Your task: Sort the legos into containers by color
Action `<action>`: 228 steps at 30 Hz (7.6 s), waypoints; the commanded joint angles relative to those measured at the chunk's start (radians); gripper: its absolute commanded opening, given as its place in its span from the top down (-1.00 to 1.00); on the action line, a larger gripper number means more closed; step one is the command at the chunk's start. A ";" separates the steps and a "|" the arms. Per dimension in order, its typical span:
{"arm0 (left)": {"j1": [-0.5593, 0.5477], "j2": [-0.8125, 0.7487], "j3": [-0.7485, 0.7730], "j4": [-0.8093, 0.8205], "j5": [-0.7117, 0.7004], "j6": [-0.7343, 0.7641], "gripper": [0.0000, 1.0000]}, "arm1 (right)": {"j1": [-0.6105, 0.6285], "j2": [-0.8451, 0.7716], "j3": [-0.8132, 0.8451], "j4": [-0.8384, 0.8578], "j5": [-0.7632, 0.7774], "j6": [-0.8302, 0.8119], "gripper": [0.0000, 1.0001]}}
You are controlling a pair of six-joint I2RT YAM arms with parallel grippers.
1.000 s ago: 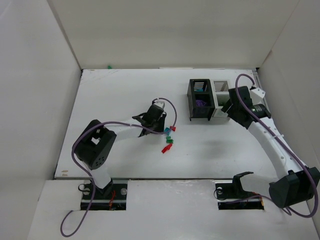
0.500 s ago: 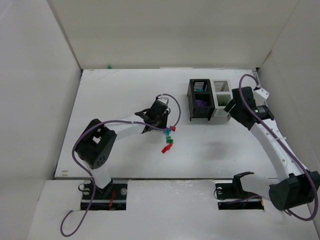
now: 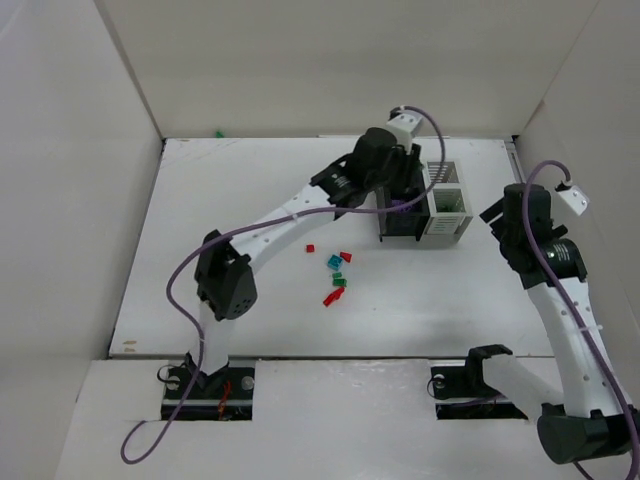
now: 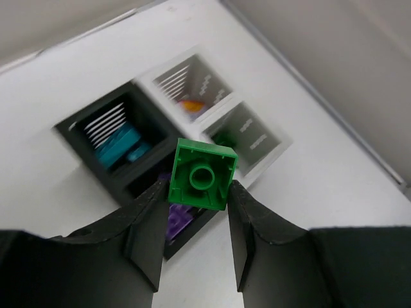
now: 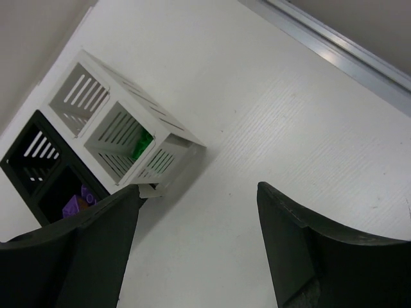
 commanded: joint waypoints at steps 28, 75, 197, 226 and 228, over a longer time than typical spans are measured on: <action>-0.084 0.437 0.483 0.118 0.154 -0.004 -0.84 | -0.023 -0.061 -0.058 0.015 -0.035 -0.038 -0.58; 0.058 -1.115 -1.230 -0.224 -0.348 -0.613 -1.00 | 0.767 0.735 -0.069 0.656 -0.380 -0.486 -0.31; 0.095 -0.588 -0.991 0.063 -0.162 -0.260 -1.00 | 0.112 0.623 0.258 0.389 -0.167 -0.350 0.46; 0.104 -0.649 -1.043 0.118 -0.069 -0.246 -1.00 | 0.542 0.316 -0.107 0.377 -0.417 -0.455 -0.25; 0.104 -0.690 -1.089 0.101 -0.084 -0.280 -1.00 | 0.656 0.335 -0.162 0.412 -0.477 -0.464 -0.22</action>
